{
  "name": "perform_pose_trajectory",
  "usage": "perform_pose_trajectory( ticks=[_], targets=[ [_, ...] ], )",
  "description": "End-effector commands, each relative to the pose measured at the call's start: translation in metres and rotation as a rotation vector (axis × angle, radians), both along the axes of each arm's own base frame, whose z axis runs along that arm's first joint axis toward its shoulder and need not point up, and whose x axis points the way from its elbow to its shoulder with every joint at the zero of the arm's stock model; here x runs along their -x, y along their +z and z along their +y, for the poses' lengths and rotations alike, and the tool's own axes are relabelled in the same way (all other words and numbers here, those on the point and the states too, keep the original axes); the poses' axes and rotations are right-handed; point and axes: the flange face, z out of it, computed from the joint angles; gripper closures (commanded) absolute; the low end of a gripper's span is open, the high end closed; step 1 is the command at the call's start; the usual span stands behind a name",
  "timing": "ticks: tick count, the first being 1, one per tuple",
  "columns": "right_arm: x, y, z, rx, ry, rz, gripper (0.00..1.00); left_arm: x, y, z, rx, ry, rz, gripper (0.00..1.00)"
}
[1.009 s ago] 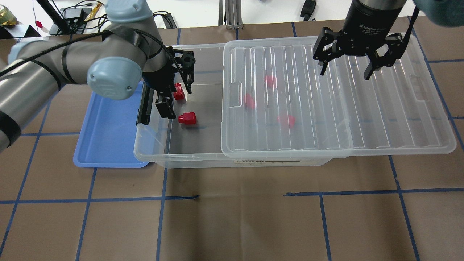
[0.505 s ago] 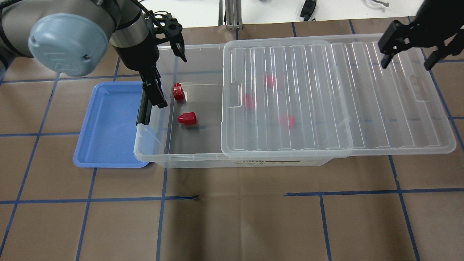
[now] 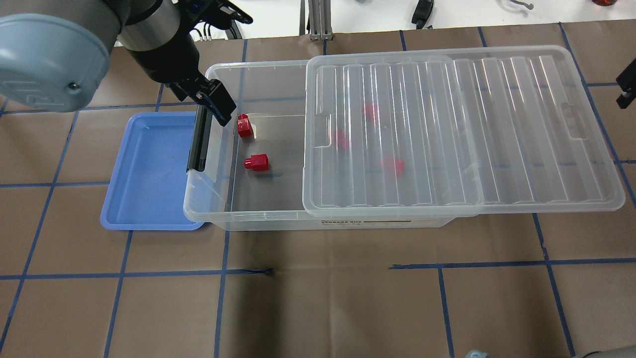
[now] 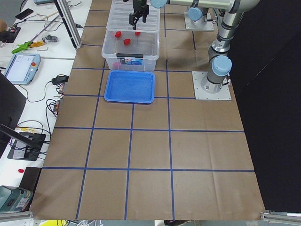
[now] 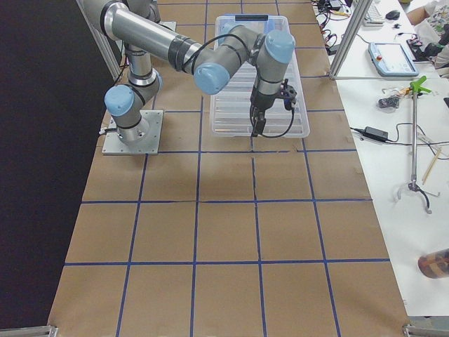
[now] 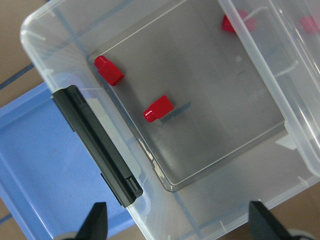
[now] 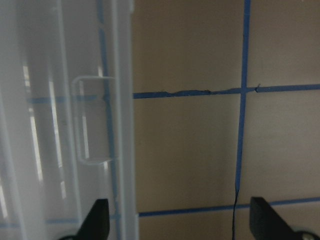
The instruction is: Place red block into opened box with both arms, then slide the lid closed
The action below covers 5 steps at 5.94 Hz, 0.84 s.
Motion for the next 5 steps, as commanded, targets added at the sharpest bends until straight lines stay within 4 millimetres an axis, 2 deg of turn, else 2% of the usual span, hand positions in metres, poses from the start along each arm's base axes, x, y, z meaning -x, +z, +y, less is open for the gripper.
perform_pose_trajectory(
  ticks=[1, 2, 4, 5],
  targets=[
    [0.048, -0.061, 0.009, 0.008, -0.01, 0.018, 0.0, -0.007, 0.021, 0.011, 0.04, 0.36, 0.008, 0.02],
    [0.044, -0.072, 0.015, -0.003, -0.018, 0.008, 0.0, -0.013, 0.024, 0.011, 0.042, 0.4, 0.008, 0.01],
    [0.028, -0.082, 0.02, -0.013, -0.094, -0.009, 0.0, -0.022, 0.021, 0.011, 0.018, 0.405, 0.0, 0.01],
    [0.016, -0.075, 0.018, -0.003, -0.09, -0.002, 0.0, -0.033, 0.022, 0.007, 0.013, 0.421, 0.006, 0.01]
  ],
)
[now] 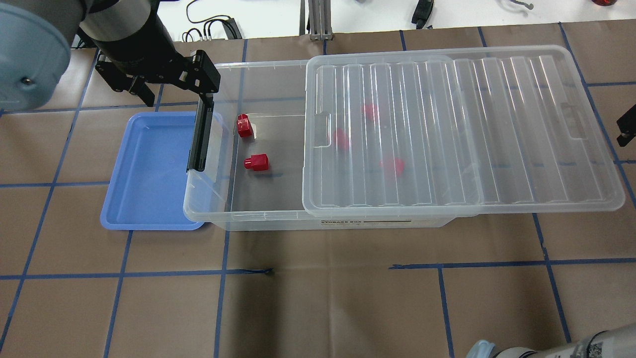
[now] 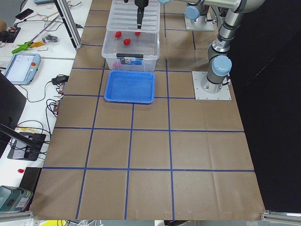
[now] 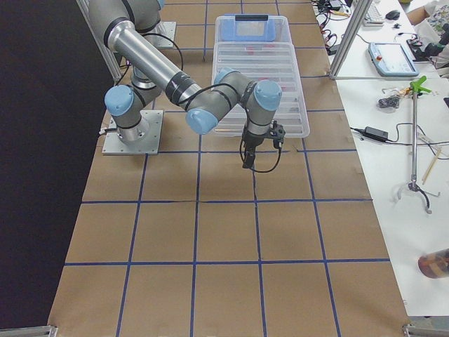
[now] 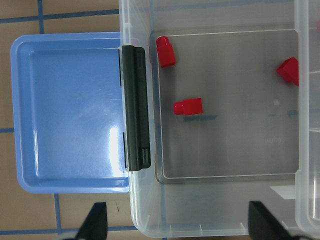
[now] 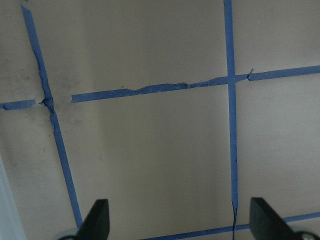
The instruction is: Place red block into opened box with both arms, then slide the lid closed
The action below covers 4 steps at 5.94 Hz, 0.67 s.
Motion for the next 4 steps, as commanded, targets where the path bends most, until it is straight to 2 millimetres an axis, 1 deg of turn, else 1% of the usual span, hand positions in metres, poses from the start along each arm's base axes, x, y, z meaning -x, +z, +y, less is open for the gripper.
perform_pose_trajectory(
  ticks=[1, 2, 3, 4],
  targets=[
    [-0.023, 0.008, -0.004, 0.015, -0.002, 0.007, 0.0, -0.012, -0.002, -0.001, -0.027, 0.016, 0.005, 0.02],
    [-0.029, 0.004, -0.003, 0.008, 0.0, 0.003, 0.0, -0.015, 0.001, 0.002, -0.024, 0.013, 0.003, 0.01],
    [-0.034, -0.003, 0.001, -0.005, -0.003, -0.007, 0.0, -0.016, 0.0, 0.002, -0.027, -0.026, 0.003, 0.01],
    [-0.047, 0.0, -0.001, 0.006, -0.002, -0.01, 0.0, -0.016, 0.001, 0.002, -0.024, -0.03, 0.001, 0.01]
  ],
)
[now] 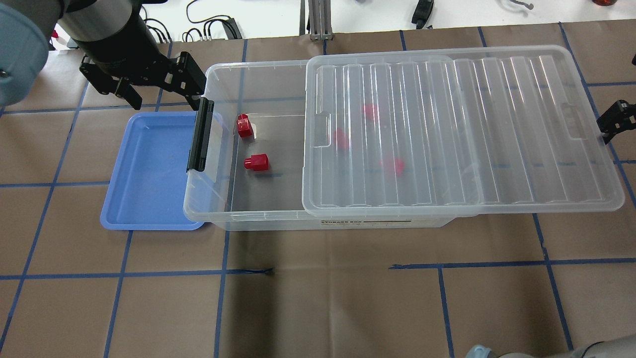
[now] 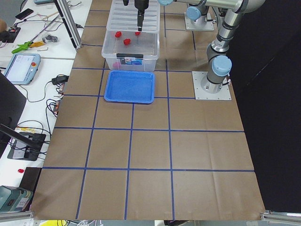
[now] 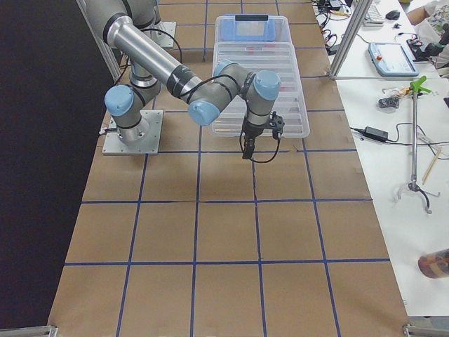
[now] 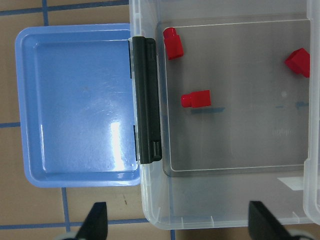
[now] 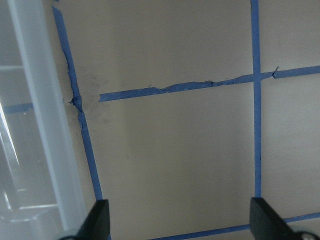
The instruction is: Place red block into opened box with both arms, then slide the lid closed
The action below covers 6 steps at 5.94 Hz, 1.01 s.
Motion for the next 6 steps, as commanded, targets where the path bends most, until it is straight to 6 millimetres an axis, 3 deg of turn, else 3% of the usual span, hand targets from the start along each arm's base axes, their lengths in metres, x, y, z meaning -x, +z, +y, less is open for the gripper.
perform_pose_trajectory(
  ticks=[1, 3, 6],
  targets=[
    [-0.024, 0.005, -0.004, 0.012, 0.008, 0.0, 0.0, -0.001, 0.0, 0.0, 0.001, -0.013, -0.001, 0.01],
    [-0.03, 0.004, -0.005, 0.012, 0.016, -0.002, 0.0, -0.001, 0.001, 0.0, 0.004, -0.01, -0.001, 0.01],
    [-0.056, -0.008, -0.007, -0.004, 0.023, -0.01, 0.0, 0.0, 0.002, -0.002, 0.012, -0.012, 0.005, 0.01]
  ],
)
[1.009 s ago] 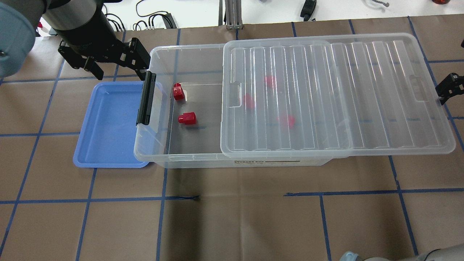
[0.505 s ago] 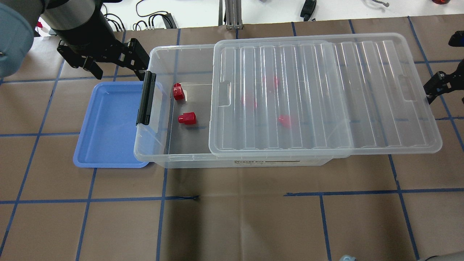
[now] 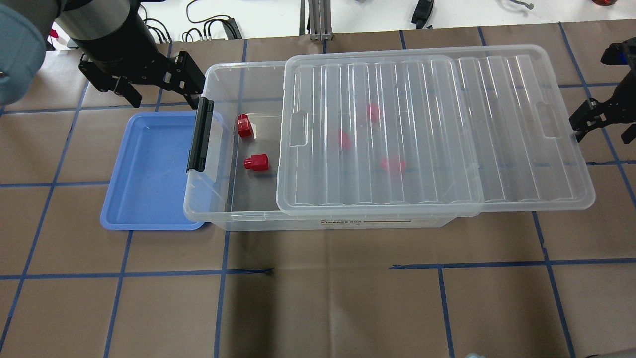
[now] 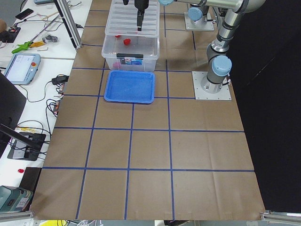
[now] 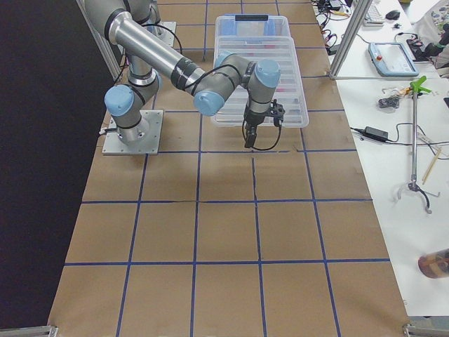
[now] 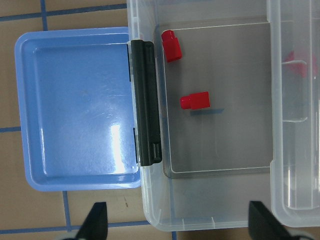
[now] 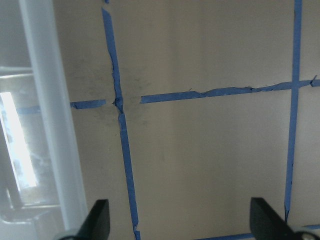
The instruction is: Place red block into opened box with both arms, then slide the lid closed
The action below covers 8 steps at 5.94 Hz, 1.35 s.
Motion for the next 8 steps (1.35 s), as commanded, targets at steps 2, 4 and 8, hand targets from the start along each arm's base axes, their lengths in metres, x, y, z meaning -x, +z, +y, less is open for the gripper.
perform_pose_trajectory(
  ticks=[2, 4, 8],
  targets=[
    [-0.039, 0.003, -0.003, 0.01, -0.022, 0.011, 0.0, 0.0, 0.0, -0.001, 0.003, 0.0, 0.004, 0.01],
    [-0.053, 0.003, -0.005, 0.01, -0.028, 0.014, 0.0, 0.0, -0.002, -0.001, 0.0, 0.0, -0.004, 0.01],
    [-0.115, 0.001, -0.007, 0.014, -0.045, 0.025, 0.0, 0.0, -0.002, -0.001, 0.0, -0.001, -0.003, 0.01]
  ],
)
